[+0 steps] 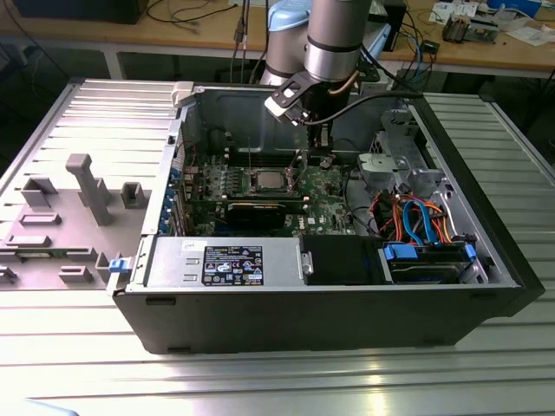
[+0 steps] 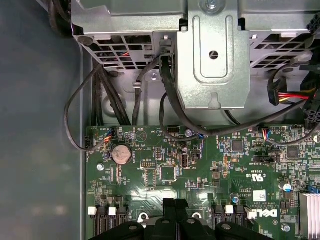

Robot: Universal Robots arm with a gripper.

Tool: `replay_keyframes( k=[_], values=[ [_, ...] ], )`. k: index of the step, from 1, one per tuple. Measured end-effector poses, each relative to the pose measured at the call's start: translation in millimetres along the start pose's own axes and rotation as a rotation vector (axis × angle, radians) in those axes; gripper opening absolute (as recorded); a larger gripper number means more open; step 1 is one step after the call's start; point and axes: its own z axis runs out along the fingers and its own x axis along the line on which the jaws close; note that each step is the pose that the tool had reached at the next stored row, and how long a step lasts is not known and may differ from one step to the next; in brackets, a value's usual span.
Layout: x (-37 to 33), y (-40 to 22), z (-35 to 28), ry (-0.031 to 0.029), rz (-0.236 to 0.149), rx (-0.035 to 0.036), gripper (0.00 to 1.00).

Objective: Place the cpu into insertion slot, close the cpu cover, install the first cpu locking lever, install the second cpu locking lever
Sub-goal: 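Close the cpu cover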

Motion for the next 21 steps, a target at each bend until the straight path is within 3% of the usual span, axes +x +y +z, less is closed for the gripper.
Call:
replay_keyframes(
  k=[21],
  values=[
    [-0.1, -5.1, 1.8, 0.0000, 0.000, 0.0031, 0.11]
  ],
)
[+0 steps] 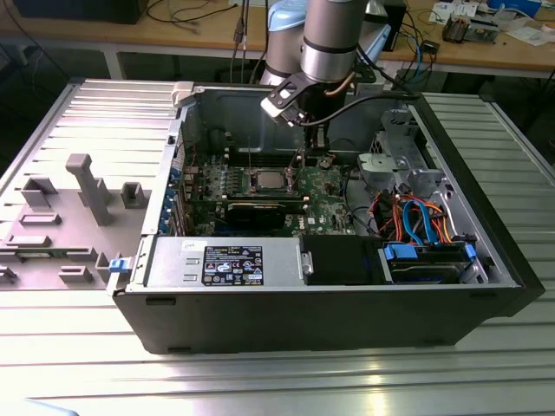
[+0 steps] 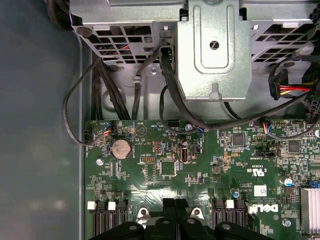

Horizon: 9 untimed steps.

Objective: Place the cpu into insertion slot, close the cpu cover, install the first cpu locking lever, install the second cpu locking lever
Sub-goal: 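Close the cpu cover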

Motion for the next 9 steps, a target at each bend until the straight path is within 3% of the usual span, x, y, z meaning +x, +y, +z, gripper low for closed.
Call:
replay_keyframes(
  k=[9],
  values=[
    [0.0, -1.5, 0.5, 0.0000, 0.000, 0.0010, 0.11]
  ],
)
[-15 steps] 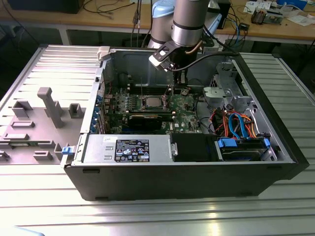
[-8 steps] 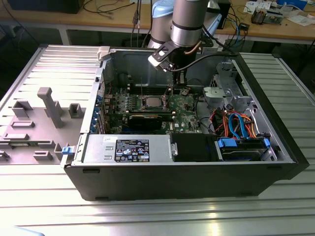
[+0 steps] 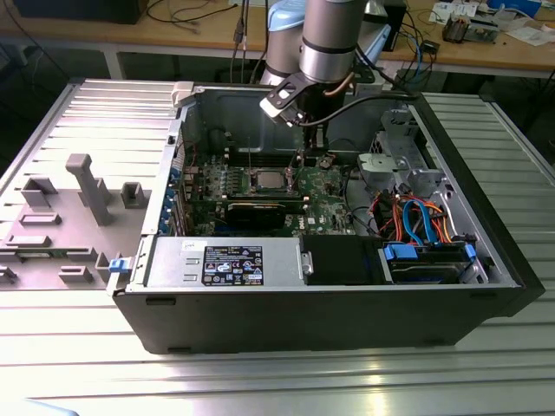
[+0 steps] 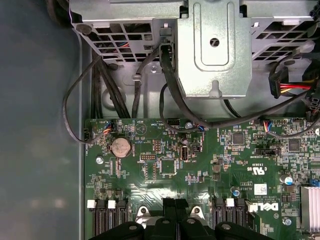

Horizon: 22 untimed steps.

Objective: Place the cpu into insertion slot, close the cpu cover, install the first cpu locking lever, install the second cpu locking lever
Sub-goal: 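Close the cpu cover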

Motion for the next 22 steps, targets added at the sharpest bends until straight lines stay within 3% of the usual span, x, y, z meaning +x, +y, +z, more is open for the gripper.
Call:
replay_keyframes(
  k=[22],
  values=[
    [0.0, -5.5, 1.2, 0.0000, 0.000, 0.0024, 0.11]
  ],
)
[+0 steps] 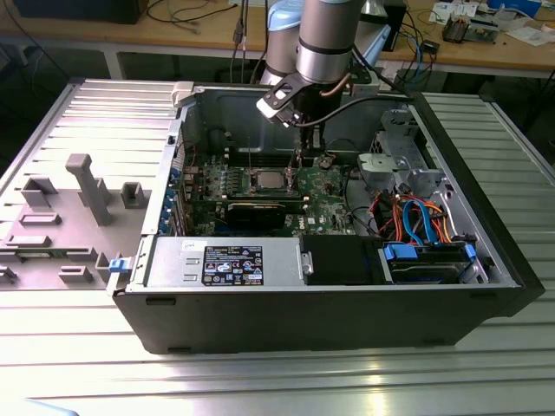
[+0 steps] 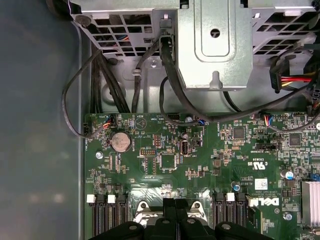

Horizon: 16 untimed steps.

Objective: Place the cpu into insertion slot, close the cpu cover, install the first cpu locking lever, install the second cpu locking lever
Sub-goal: 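Close the cpu cover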

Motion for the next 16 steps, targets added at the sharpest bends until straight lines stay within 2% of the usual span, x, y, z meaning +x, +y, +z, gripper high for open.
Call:
replay_keyframes(
  k=[16],
  values=[
    [0.0, -5.5, 0.9, 0.0000, 0.000, 0.0013, 0.11]
  ],
)
